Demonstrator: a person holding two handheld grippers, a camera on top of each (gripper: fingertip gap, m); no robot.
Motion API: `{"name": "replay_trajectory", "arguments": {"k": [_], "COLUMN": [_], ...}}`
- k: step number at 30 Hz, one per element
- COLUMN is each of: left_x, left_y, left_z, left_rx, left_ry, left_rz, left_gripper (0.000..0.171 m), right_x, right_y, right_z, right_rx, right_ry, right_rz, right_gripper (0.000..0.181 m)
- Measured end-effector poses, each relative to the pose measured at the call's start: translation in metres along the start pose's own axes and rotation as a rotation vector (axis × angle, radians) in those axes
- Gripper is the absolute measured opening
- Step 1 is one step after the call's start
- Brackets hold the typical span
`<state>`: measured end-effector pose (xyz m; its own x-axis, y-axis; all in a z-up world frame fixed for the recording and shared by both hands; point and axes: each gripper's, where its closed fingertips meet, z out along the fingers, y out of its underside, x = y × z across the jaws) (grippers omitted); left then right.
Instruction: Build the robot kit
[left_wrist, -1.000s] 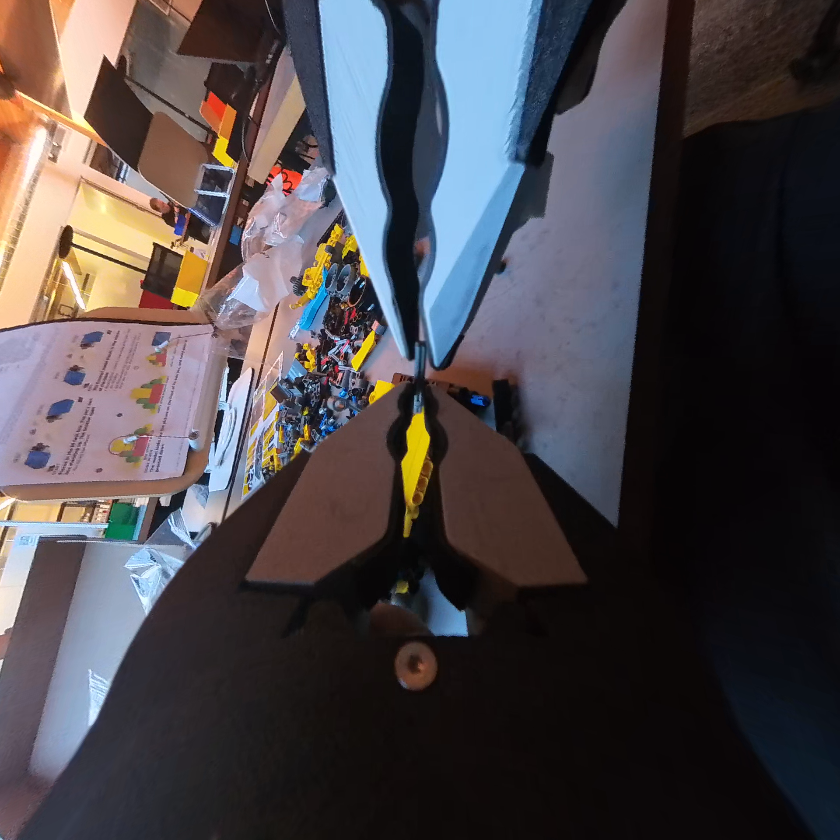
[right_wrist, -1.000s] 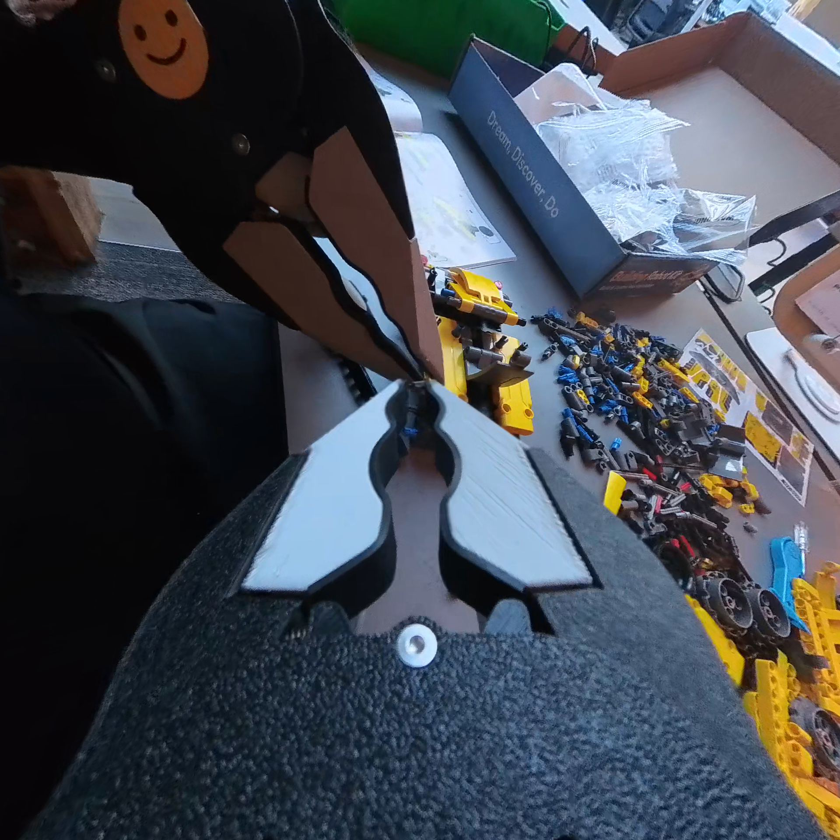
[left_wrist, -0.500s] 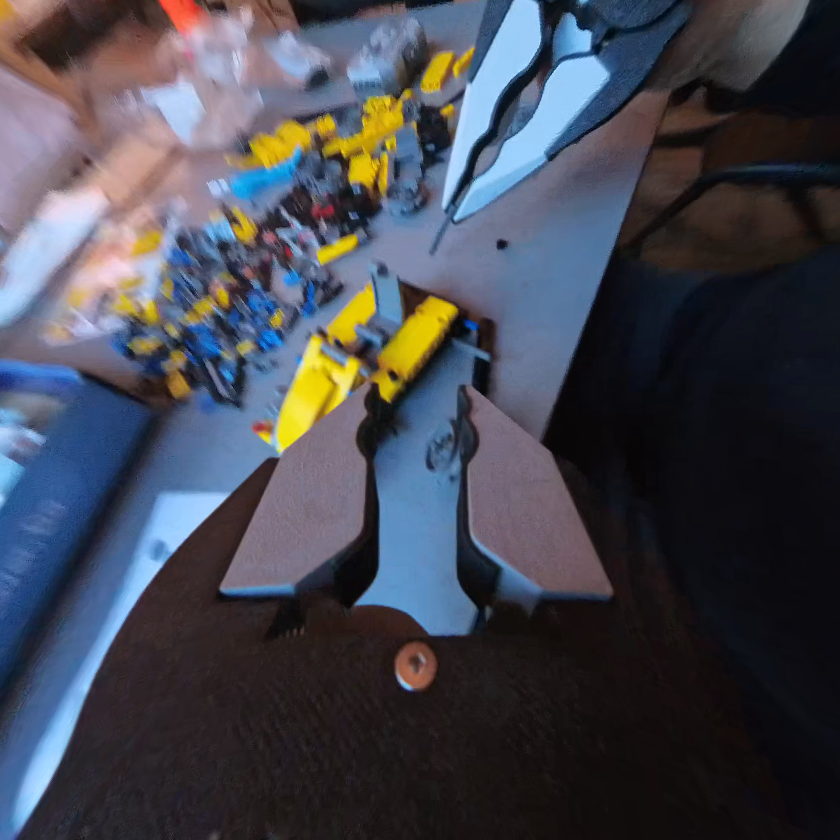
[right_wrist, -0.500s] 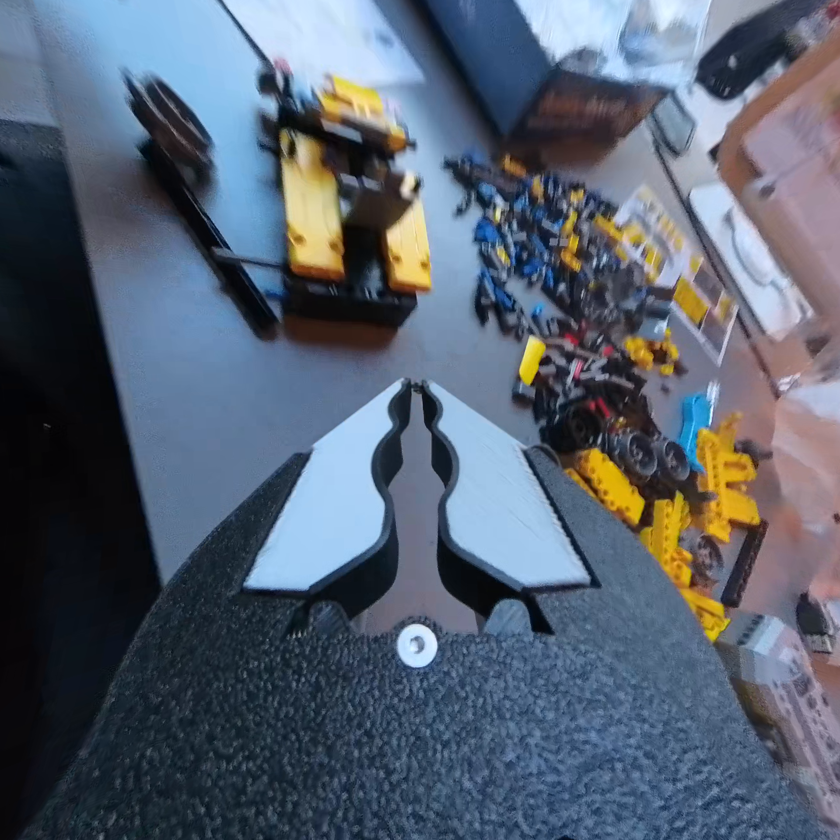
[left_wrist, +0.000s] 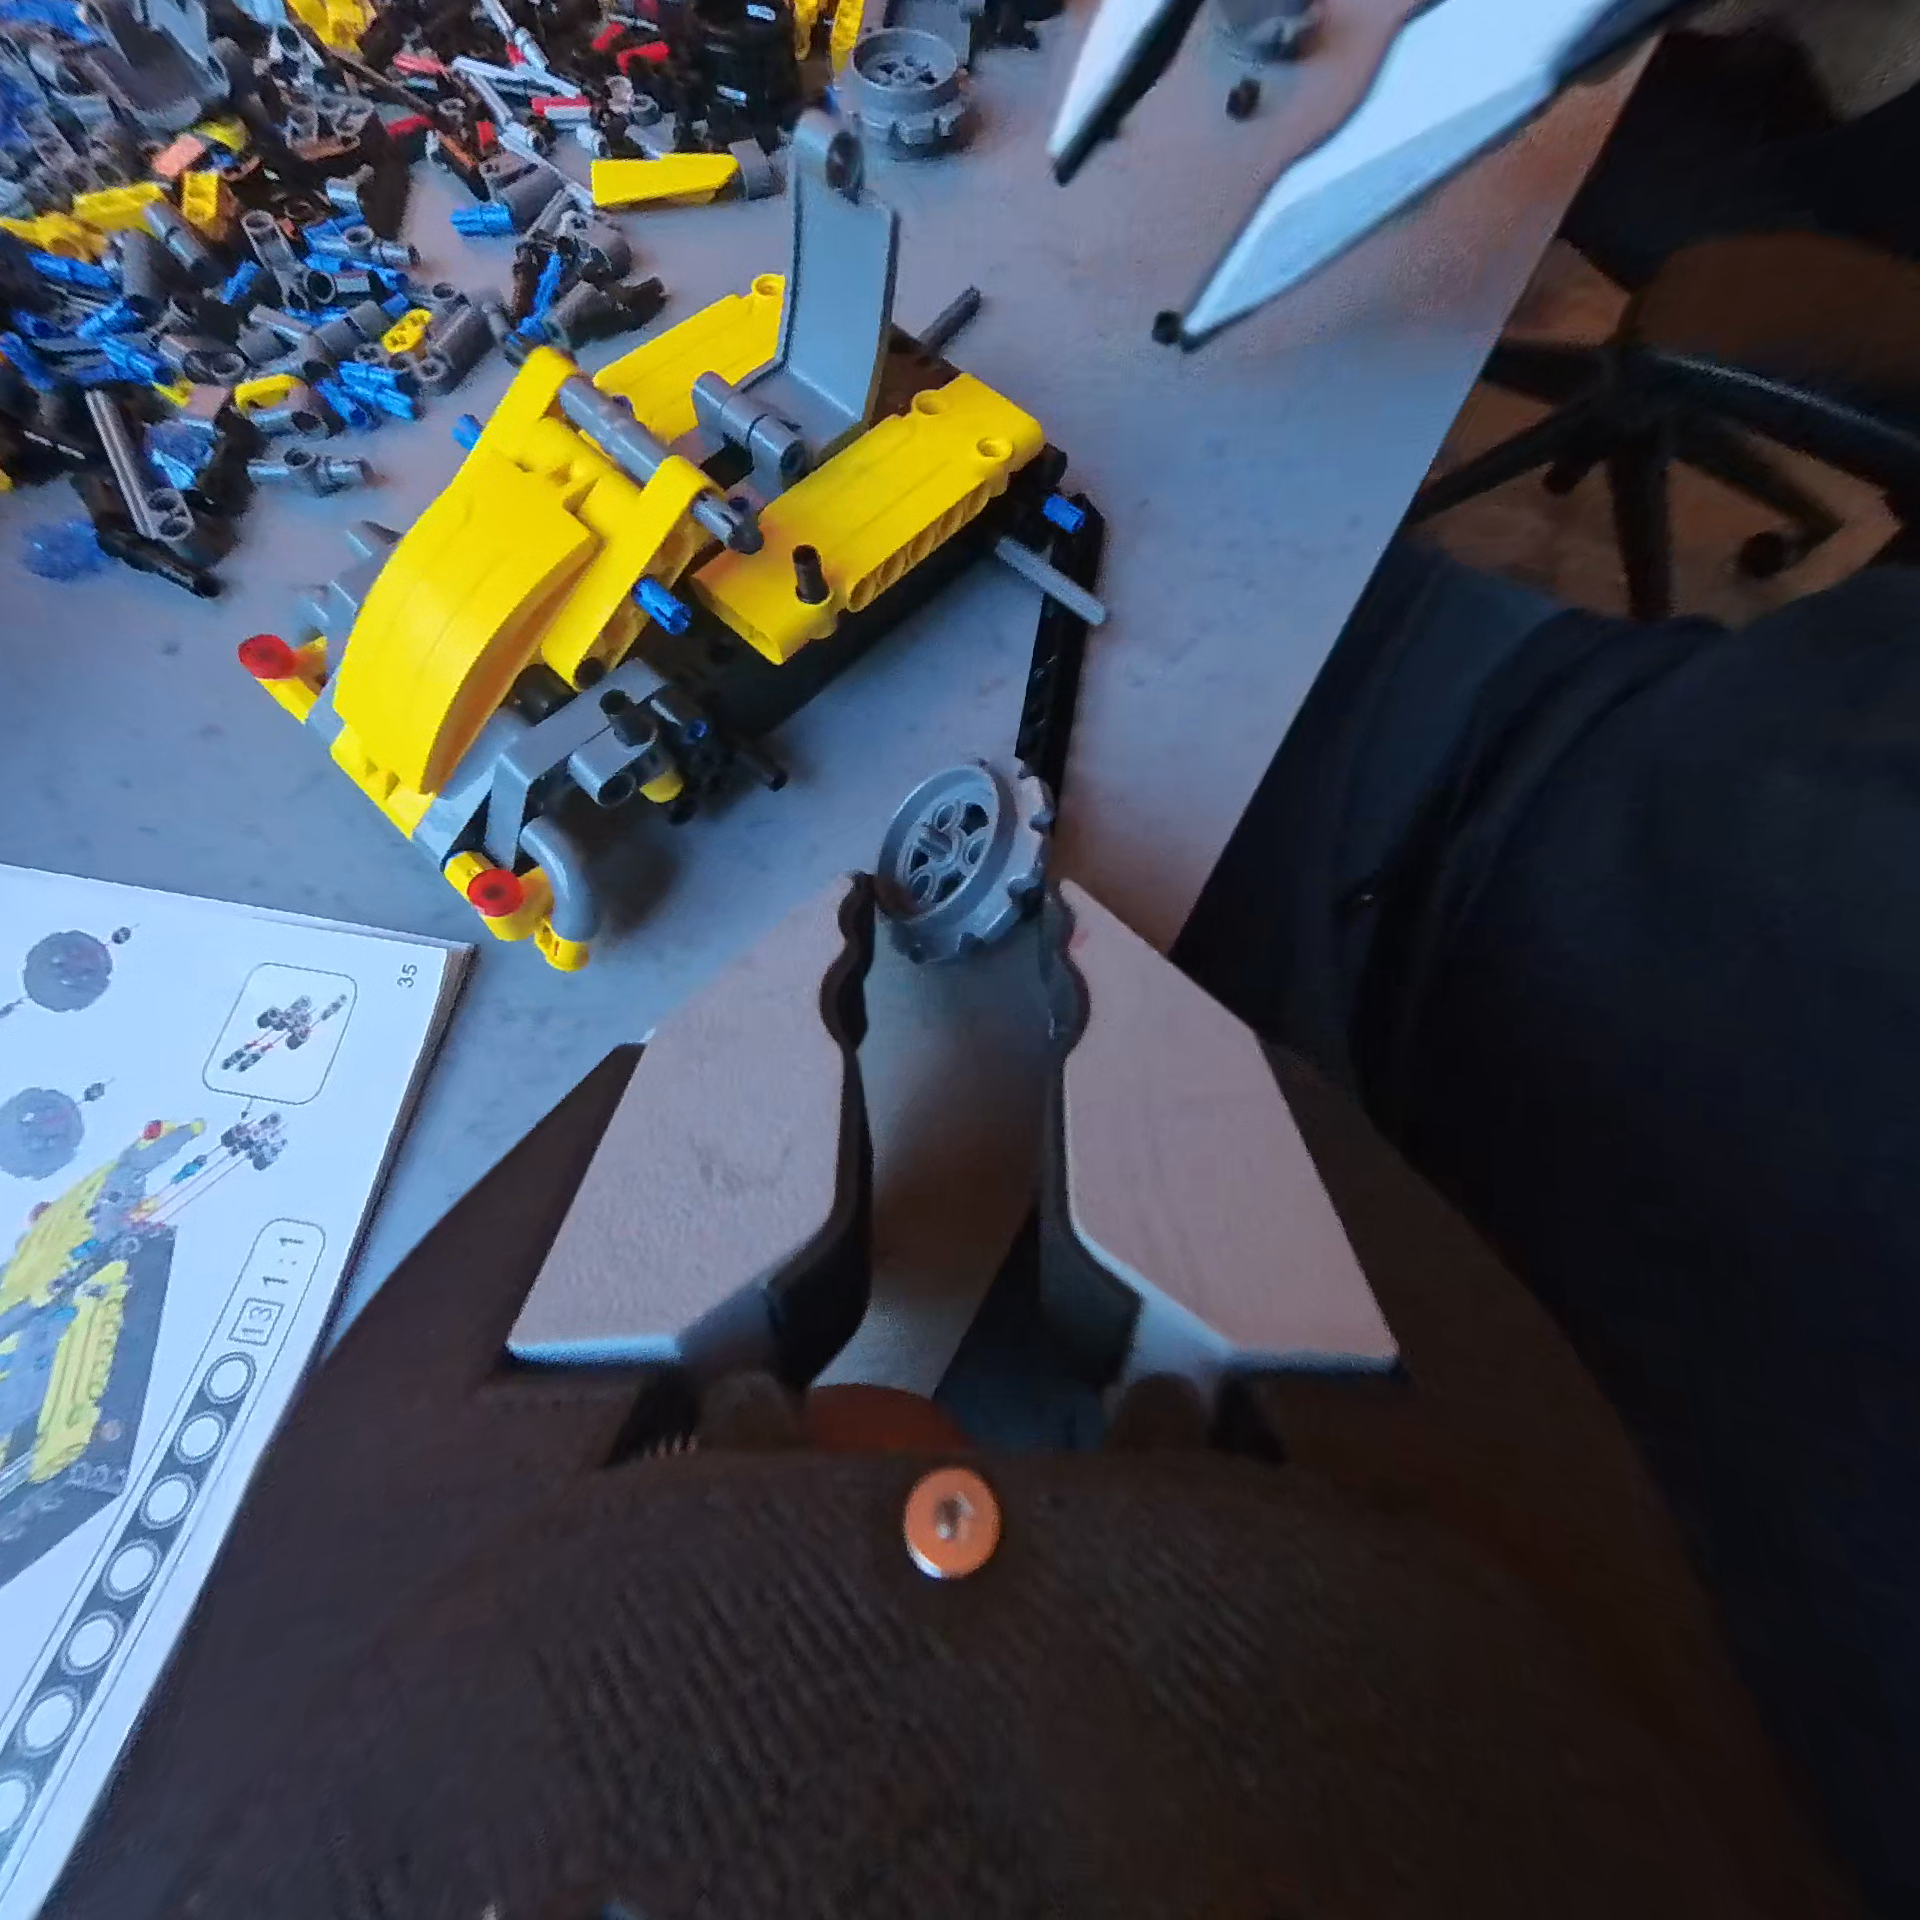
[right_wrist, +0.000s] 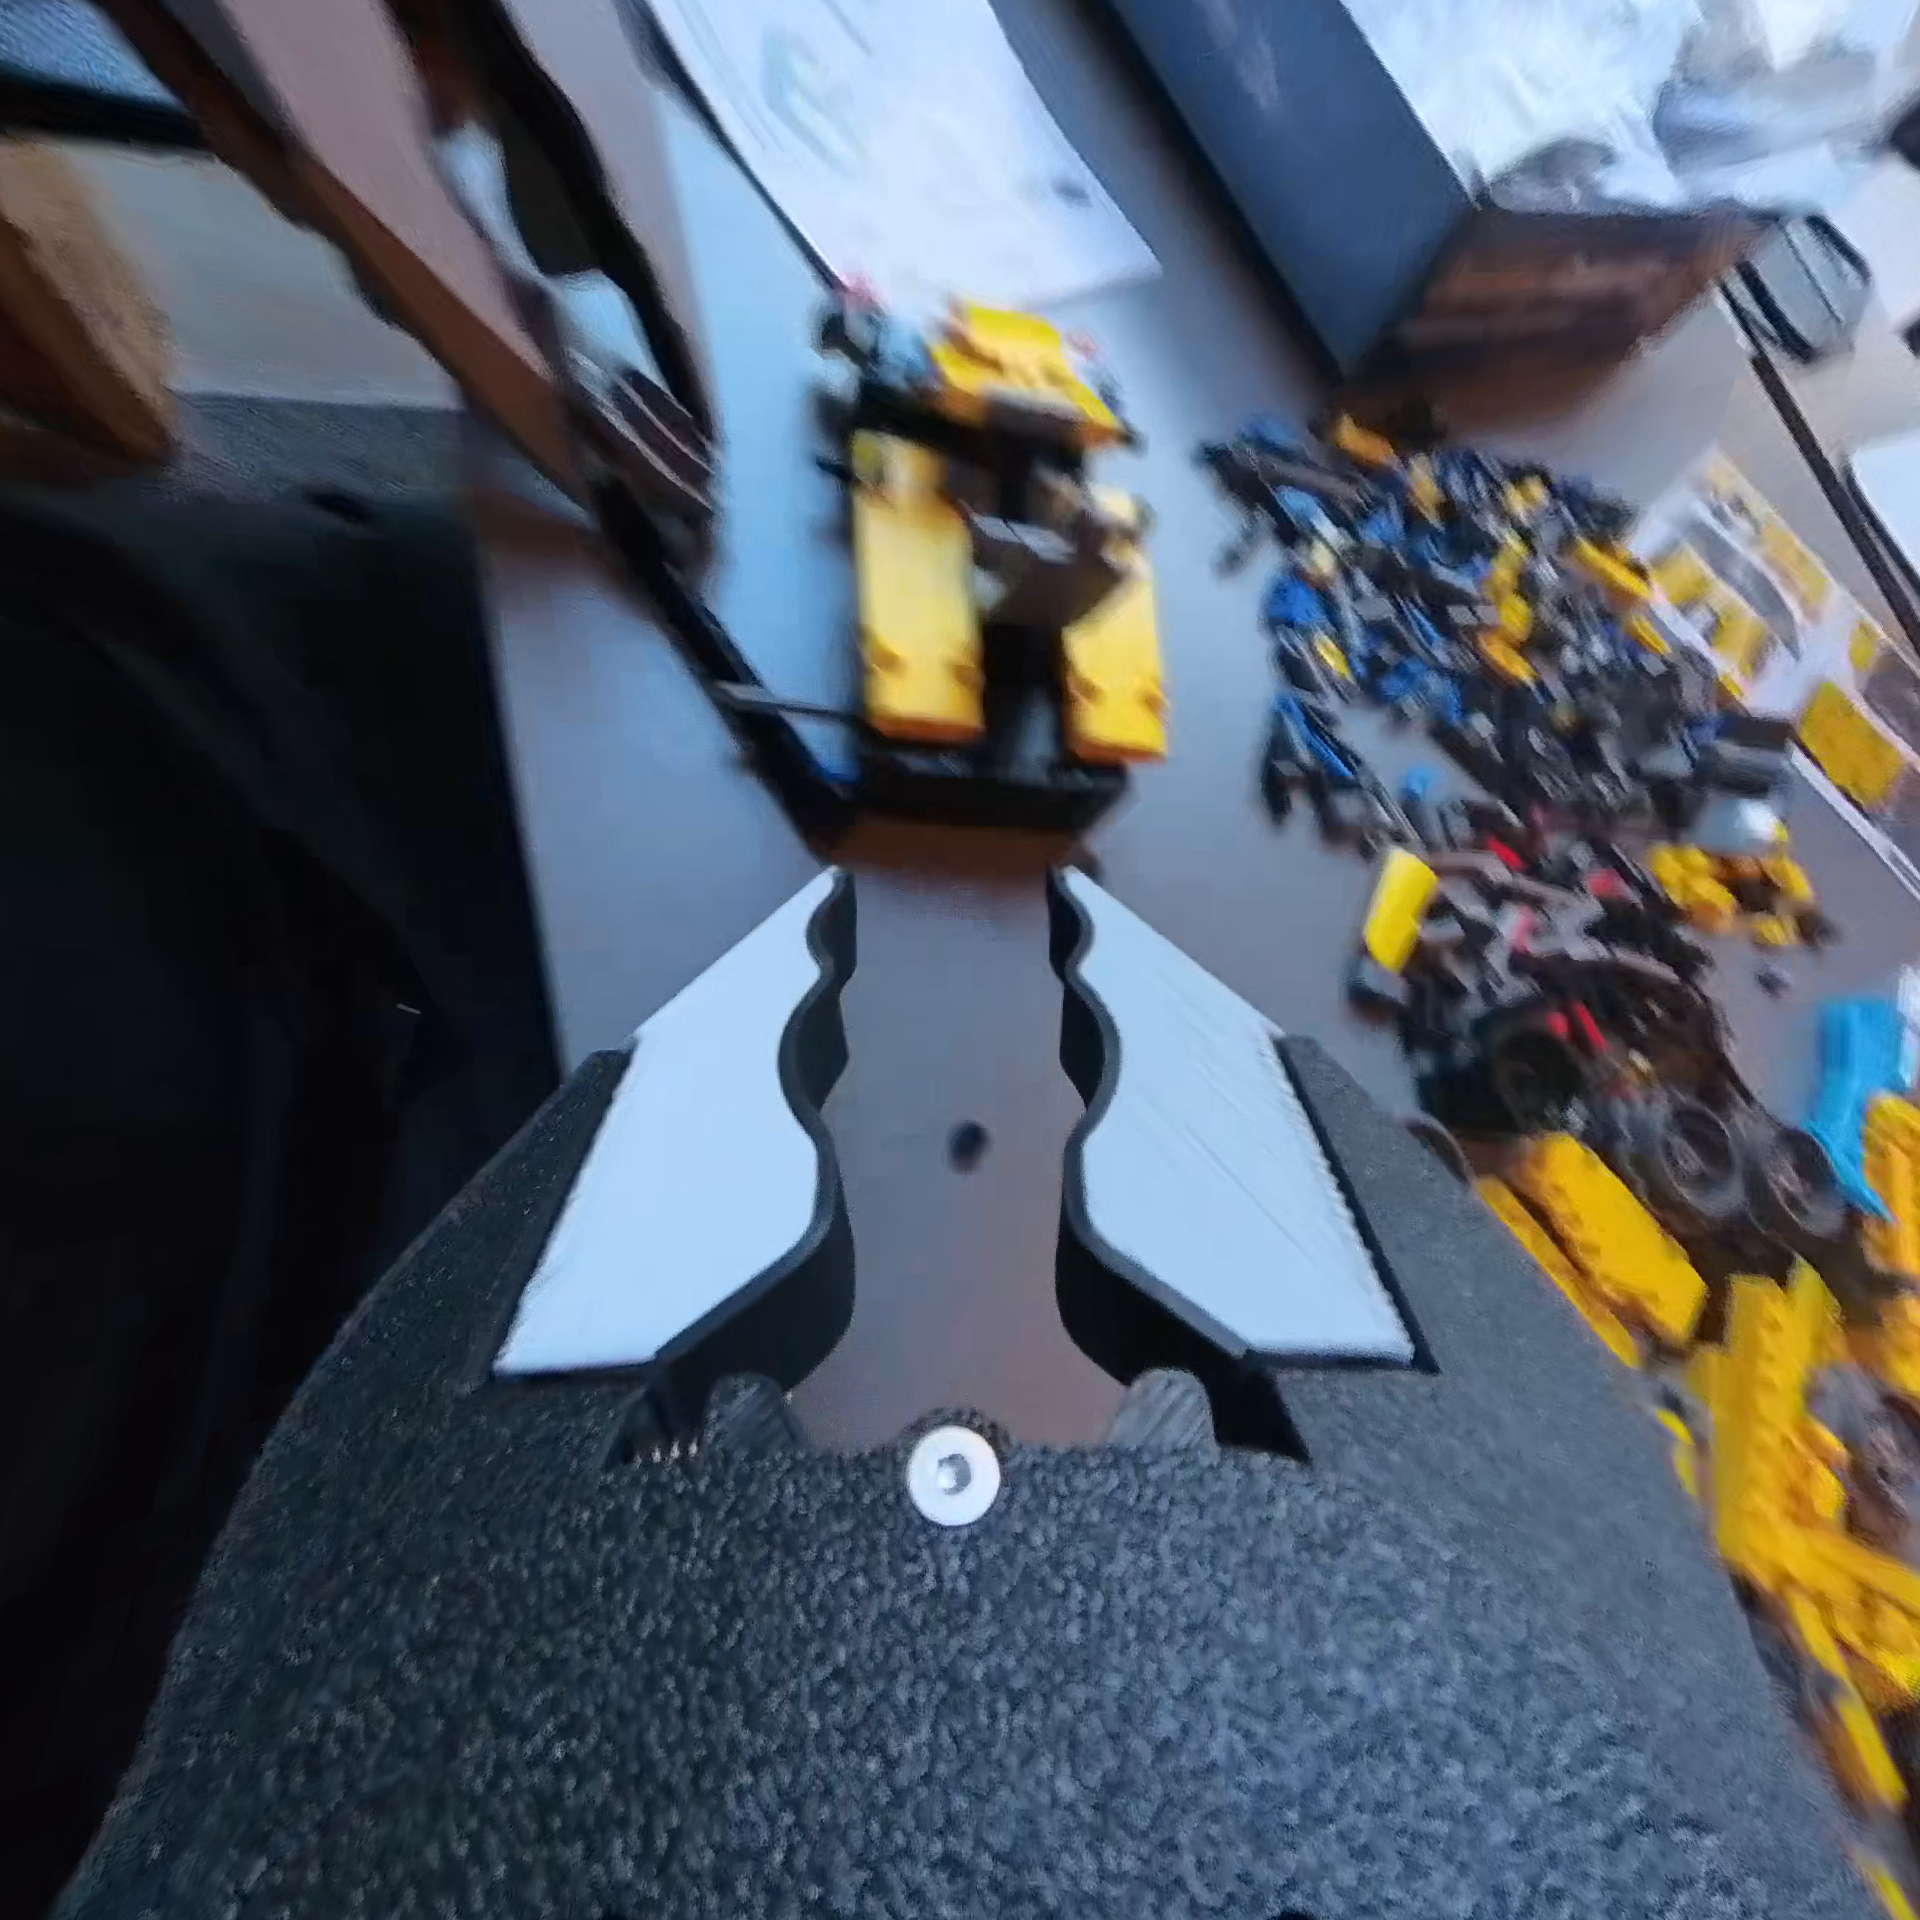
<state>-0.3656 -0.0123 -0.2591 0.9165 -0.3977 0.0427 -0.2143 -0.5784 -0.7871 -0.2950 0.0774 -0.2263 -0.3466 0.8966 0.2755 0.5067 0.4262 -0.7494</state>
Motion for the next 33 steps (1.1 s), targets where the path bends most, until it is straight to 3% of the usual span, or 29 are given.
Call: {"name": "replay_trajectory", "arguments": {"k": [3, 5, 8, 10, 13, 15, 17, 20, 24, 27, 28, 33], "left_x": [0.003, 0.01, 0.006, 0.004, 0.013, 0.009, 0.011, 0.013, 0.014, 0.015, 0.016, 0.019], "left_y": [0.001, -0.004, -0.017, -0.025, -0.027, -0.014, -0.011, -0.016, -0.031, -0.047, -0.048, -0.049], "left_z": [-0.002, -0.005, -0.016, -0.027, -0.039, -0.035, -0.035, -0.04, -0.054, -0.069, -0.072, -0.073], "left_rx": [0.0, 0.034, 0.121, 0.189, 0.228, 0.158, 0.167, 0.189, 0.237, 0.346, 0.361, 0.402], "left_ry": [0.008, 0.092, 0.128, 0.019, -0.142, -0.217, -0.24, -0.15, 0.142, 0.321, 0.358, 0.366], "left_rz": [0.011, -0.062, -0.115, 0.078, 0.409, 0.503, 0.568, 0.413, -0.061, -0.305, -0.331, -0.32], "left_gripper": [0.028, 0.028, 0.027, 0.028, 0.027, 0.027, 0.027, 0.027, 0.027, 0.027, 0.027, 0.027], "right_x": [-0.038, -0.058, -0.065, -0.061, -0.068, -0.066, -0.067, -0.071, -0.076, -0.082, -0.08, -0.082], "right_y": [-0.032, -0.046, -0.052, -0.051, -0.046, -0.041, -0.047, -0.06, -0.081, -0.09, -0.093, -0.095], "right_z": [0.011, 0.026, 0.052, 0.059, 0.062, 0.063, 0.061, 0.059, 0.06, 0.063, 0.063, 0.064], "right_rx": [0.062, 0.062, 0.026, 0.029, 0.048, 0.033, 0.059, 0.087, 0.13, 0.147, 0.153, 0.164], "right_ry": [-0.071, -0.104, -0.058, 0.018, -0.02, -0.012, -0.013, -0.029, -0.092, -0.167, -0.164, -0.131], "right_rz": [-0.071, -0.128, -0.232, -0.302, -0.249, -0.253, -0.257, -0.275, -0.256, -0.17, -0.157, -0.156], "right_gripper": [0.036, 0.037, 0.041, 0.041, 0.042, 0.043, 0.04, 0.041, 0.037, 0.02, 0.008, 0.008]}}
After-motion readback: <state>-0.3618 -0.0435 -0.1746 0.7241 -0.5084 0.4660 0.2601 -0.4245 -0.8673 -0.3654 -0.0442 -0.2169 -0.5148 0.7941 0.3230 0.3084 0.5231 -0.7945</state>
